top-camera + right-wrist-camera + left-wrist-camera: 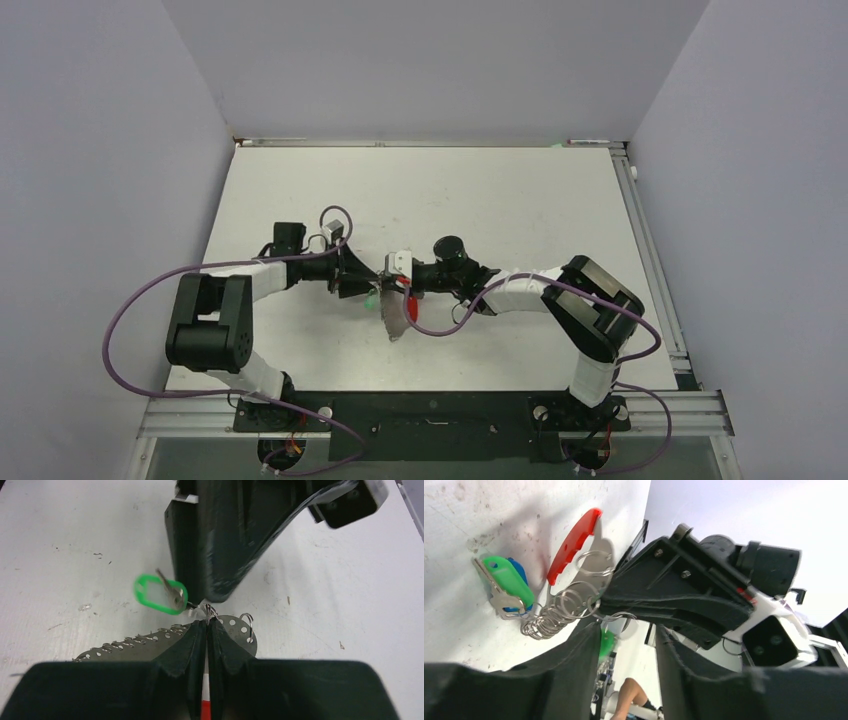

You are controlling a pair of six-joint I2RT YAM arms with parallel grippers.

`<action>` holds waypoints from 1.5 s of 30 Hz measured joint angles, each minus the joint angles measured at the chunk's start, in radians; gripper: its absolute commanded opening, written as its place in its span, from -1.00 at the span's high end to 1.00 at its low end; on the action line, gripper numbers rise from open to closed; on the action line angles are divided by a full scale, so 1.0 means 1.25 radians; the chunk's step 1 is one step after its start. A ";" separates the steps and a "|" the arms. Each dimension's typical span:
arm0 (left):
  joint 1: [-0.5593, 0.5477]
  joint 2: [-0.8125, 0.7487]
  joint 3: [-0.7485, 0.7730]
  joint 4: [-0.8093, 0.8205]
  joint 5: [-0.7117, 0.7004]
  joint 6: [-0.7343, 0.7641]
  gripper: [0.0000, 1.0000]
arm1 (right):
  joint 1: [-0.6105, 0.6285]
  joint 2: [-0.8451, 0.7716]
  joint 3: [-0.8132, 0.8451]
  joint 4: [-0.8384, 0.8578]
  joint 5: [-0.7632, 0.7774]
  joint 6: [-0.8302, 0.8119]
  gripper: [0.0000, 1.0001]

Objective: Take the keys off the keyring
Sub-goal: Remove the key from the keyring.

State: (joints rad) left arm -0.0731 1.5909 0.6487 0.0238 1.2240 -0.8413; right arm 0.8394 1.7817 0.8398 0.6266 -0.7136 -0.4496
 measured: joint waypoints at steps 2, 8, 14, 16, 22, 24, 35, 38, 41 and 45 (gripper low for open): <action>0.015 -0.011 0.041 -0.094 -0.014 0.084 -0.05 | -0.001 0.000 0.004 -0.015 -0.001 -0.002 0.90; 0.045 -0.029 0.224 -0.375 -0.104 0.369 -0.19 | -0.005 0.000 0.018 -0.070 -0.020 0.003 0.90; 0.055 -0.095 0.290 -0.535 -0.223 0.601 -0.44 | -0.018 0.000 0.061 -0.143 -0.056 0.057 0.90; 0.067 -0.132 0.299 -0.565 -0.255 0.673 -0.54 | -0.031 0.000 0.067 -0.146 -0.077 0.088 0.89; 0.101 -0.265 0.296 -0.622 -0.287 0.915 -0.61 | -0.081 0.000 0.069 -0.131 -0.145 0.194 0.90; 0.101 -0.297 0.268 -0.615 -0.273 0.975 -0.58 | -0.096 0.000 0.069 -0.113 -0.167 0.229 0.89; -0.067 -0.278 0.002 -0.280 -0.201 0.959 -0.46 | -0.134 0.000 0.049 -0.010 -0.232 0.355 0.89; -0.109 -0.242 -0.020 -0.132 -0.220 0.895 -0.44 | -0.134 0.000 0.043 0.007 -0.240 0.376 0.89; -0.129 -0.216 -0.020 -0.027 -0.231 0.855 -0.38 | -0.134 0.000 0.038 0.022 -0.248 0.394 0.90; -0.149 -0.181 -0.008 0.042 -0.244 0.834 -0.03 | -0.137 0.000 0.031 0.057 -0.262 0.431 0.89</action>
State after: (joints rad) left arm -0.2596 1.3647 0.6392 0.0761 0.9184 0.2016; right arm 0.6685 1.7817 0.8780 0.6979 -1.0416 0.0895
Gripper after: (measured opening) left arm 0.634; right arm 0.062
